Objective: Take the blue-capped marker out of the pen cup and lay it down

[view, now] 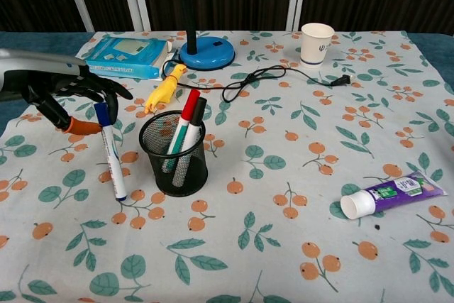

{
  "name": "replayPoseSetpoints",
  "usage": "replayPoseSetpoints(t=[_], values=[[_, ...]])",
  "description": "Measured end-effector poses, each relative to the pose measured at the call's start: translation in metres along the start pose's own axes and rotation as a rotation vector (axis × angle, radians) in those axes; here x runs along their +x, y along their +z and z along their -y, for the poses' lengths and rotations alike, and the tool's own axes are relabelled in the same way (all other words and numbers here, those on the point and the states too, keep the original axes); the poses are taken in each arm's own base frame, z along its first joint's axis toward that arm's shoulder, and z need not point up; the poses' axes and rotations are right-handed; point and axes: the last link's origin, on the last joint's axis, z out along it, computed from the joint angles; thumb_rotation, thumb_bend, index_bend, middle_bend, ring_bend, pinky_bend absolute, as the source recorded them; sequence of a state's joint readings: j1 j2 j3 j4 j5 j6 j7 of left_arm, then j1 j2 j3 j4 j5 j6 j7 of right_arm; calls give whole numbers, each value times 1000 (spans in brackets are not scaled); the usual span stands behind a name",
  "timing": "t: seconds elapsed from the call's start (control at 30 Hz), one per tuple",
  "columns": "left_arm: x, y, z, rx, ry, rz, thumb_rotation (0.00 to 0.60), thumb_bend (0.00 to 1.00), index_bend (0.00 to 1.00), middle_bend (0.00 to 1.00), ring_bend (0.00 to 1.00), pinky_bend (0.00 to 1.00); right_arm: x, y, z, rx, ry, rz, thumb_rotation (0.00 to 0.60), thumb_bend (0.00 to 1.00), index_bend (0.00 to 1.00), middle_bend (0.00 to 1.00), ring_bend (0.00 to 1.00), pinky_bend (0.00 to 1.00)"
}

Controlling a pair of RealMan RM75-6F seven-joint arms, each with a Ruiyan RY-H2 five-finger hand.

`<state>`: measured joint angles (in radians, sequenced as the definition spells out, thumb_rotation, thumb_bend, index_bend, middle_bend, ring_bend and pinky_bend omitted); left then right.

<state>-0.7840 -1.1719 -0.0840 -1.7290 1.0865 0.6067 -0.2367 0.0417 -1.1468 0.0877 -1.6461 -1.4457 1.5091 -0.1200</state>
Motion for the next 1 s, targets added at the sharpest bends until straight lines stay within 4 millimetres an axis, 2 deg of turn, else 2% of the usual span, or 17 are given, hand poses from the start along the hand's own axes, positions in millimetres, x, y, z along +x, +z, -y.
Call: replayPoseSetpoints(t=[0.17,0.33,0.53,0.67,0.8,1.0], values=[[0,9,-4,18,18,0,600,260,365,72,0,0,0,0,0,2,0,1,600,187,163,53,98,182],[8,15,-16,9,8,-60,600,243,221,69,0,0,0,0,1,16,2,5,600,184,163,53,98,182],[27,7,-24,-29,84,-252,600,242,186,66,0,0,0,0,0,14,2,5,600,183,163,53,98,182],[37,-10,-22,-23,189,-399,600,242,186,61,0,0,0,0,0,13,-1,5,600,183,163,53,98,182],[40,-34,-11,15,319,-540,600,245,179,56,0,0,0,0,0,6,-2,3,600,183,163,53,98,181],[20,-89,25,154,459,-661,600,246,159,48,0,0,0,0,0,6,-3,3,600,183,163,53,98,182]])
